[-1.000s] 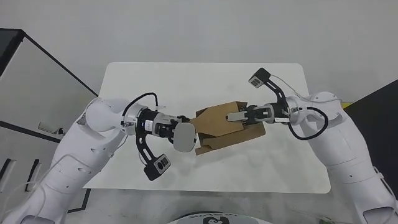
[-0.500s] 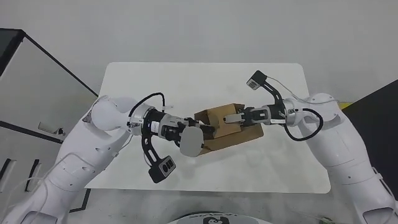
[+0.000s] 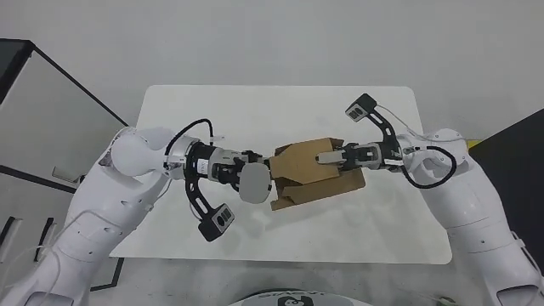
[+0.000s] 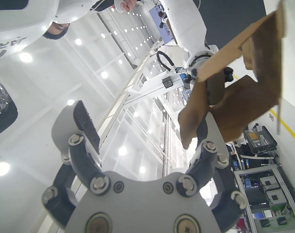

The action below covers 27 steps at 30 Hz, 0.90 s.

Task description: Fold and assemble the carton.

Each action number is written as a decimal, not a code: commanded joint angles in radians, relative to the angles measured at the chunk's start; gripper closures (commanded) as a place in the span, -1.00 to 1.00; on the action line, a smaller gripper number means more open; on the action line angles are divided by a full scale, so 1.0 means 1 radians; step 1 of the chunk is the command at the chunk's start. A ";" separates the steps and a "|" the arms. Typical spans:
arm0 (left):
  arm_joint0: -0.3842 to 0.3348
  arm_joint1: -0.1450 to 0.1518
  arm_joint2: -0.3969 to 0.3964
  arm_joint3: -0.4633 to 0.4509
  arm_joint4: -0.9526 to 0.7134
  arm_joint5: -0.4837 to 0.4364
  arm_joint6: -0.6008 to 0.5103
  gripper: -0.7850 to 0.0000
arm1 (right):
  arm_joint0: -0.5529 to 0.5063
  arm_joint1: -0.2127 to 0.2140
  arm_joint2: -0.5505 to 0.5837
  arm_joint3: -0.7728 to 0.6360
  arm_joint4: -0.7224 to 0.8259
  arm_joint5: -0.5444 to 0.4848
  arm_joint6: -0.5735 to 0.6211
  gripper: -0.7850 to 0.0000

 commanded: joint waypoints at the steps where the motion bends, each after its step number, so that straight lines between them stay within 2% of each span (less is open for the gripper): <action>1: 0.014 0.004 -0.022 -0.011 0.000 -0.004 -0.001 -1.00 | 0.001 -0.001 0.005 0.012 0.036 -0.004 0.017 1.00; 5: 0.042 0.013 -0.067 -0.025 0.004 -0.014 -0.007 -1.00 | 0.005 -0.003 0.014 0.049 0.112 -0.005 0.048 1.00; 6: 0.049 0.015 -0.080 -0.028 0.004 -0.016 -0.006 -0.62 | 0.009 -0.004 0.017 0.059 0.126 -0.005 0.055 1.00; 7: 0.056 0.018 -0.095 -0.029 0.006 -0.016 -0.006 0.11 | 0.011 -0.005 0.018 0.068 0.147 -0.004 0.064 1.00; 8: 0.064 0.020 -0.110 -0.029 0.009 -0.015 -0.011 0.75 | 0.013 -0.006 0.021 0.075 0.178 -0.003 0.074 1.00; 9: 0.072 0.022 -0.127 -0.030 0.012 -0.008 -0.021 1.00 | 0.013 -0.007 0.023 0.077 0.191 -0.003 0.077 1.00; 16: 0.075 0.022 -0.132 -0.030 0.013 -0.001 -0.026 1.00 | 0.013 -0.007 0.023 0.077 0.191 -0.003 0.077 1.00; 19: 0.083 0.024 -0.135 -0.051 0.055 -0.027 -0.057 1.00 | 0.002 -0.009 0.022 0.064 0.199 0.026 0.037 1.00; 22: 0.091 0.028 -0.151 -0.057 0.088 -0.091 -0.074 1.00 | 0.001 -0.009 0.025 0.068 0.210 0.055 0.032 1.00; 24: 0.106 0.031 -0.169 -0.060 0.090 -0.172 -0.120 1.00 | 0.002 -0.008 0.029 0.074 0.209 0.069 0.028 1.00; 27: 0.105 0.033 -0.184 -0.078 0.103 -0.169 -0.139 1.00 | 0.002 -0.009 0.033 0.079 0.220 0.079 0.025 1.00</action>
